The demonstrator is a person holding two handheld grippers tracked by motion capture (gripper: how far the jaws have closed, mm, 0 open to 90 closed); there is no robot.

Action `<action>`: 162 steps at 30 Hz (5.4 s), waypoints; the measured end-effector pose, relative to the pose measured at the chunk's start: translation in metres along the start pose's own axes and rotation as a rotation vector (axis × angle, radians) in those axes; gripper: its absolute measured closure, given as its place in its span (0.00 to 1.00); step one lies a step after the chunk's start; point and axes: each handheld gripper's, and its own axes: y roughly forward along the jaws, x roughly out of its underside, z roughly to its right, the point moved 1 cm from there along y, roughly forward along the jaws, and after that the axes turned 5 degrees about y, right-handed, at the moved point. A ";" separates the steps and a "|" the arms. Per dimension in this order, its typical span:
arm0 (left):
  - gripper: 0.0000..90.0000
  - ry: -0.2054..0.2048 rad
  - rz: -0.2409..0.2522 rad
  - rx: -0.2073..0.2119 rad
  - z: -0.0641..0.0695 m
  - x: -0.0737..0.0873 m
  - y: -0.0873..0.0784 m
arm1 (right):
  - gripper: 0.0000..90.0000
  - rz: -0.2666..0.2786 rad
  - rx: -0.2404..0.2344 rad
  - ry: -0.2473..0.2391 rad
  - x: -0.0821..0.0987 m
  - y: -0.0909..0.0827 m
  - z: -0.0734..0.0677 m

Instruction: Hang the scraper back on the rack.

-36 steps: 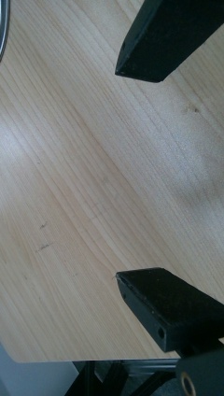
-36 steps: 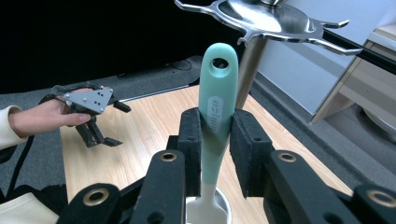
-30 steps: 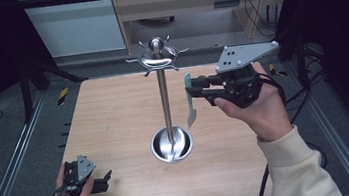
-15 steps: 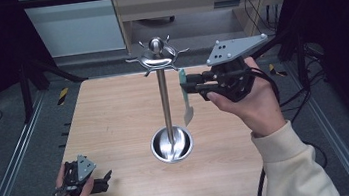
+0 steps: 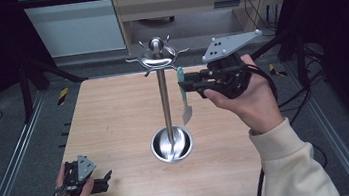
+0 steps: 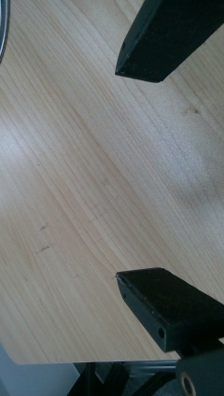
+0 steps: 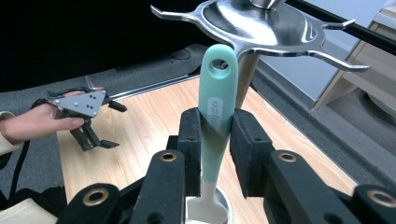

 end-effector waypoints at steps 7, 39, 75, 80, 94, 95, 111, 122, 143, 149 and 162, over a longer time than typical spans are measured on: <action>0.03 0.001 0.000 0.000 0.000 0.000 0.000 | 0.83 -0.008 0.001 0.005 0.001 0.000 0.000; 0.03 0.006 -0.003 0.003 0.000 0.000 0.000 | 0.83 -0.036 0.003 0.043 -0.003 0.013 0.004; 0.03 0.007 -0.011 0.004 0.000 0.000 0.002 | 0.73 0.083 0.049 0.043 0.016 0.011 0.003; 0.03 0.008 -0.012 0.002 0.000 0.000 0.003 | 0.63 0.090 0.084 0.048 0.022 0.005 0.005; 0.03 0.003 -0.019 0.000 -0.001 0.001 0.004 | 0.27 0.175 0.269 0.083 0.038 -0.012 0.018; 0.03 0.003 -0.019 0.000 -0.001 0.001 0.004 | 0.23 0.177 0.290 0.083 0.040 -0.012 0.020; 0.03 0.010 -0.012 -0.005 0.001 0.001 0.001 | 0.10 0.182 0.371 0.143 0.099 -0.011 0.031; 0.03 0.007 -0.008 -0.010 0.000 0.000 0.000 | 0.11 0.136 0.403 0.182 0.151 0.005 0.035; 0.03 0.007 -0.007 -0.012 0.000 0.000 0.001 | 0.11 0.008 0.378 0.250 0.223 0.028 0.034; 0.03 0.007 -0.008 -0.011 0.000 0.000 0.000 | 0.11 -0.025 0.369 0.273 0.239 0.035 0.035; 0.03 0.008 -0.008 -0.011 0.000 0.000 0.001 | 0.11 -0.063 0.370 0.329 0.260 0.048 0.046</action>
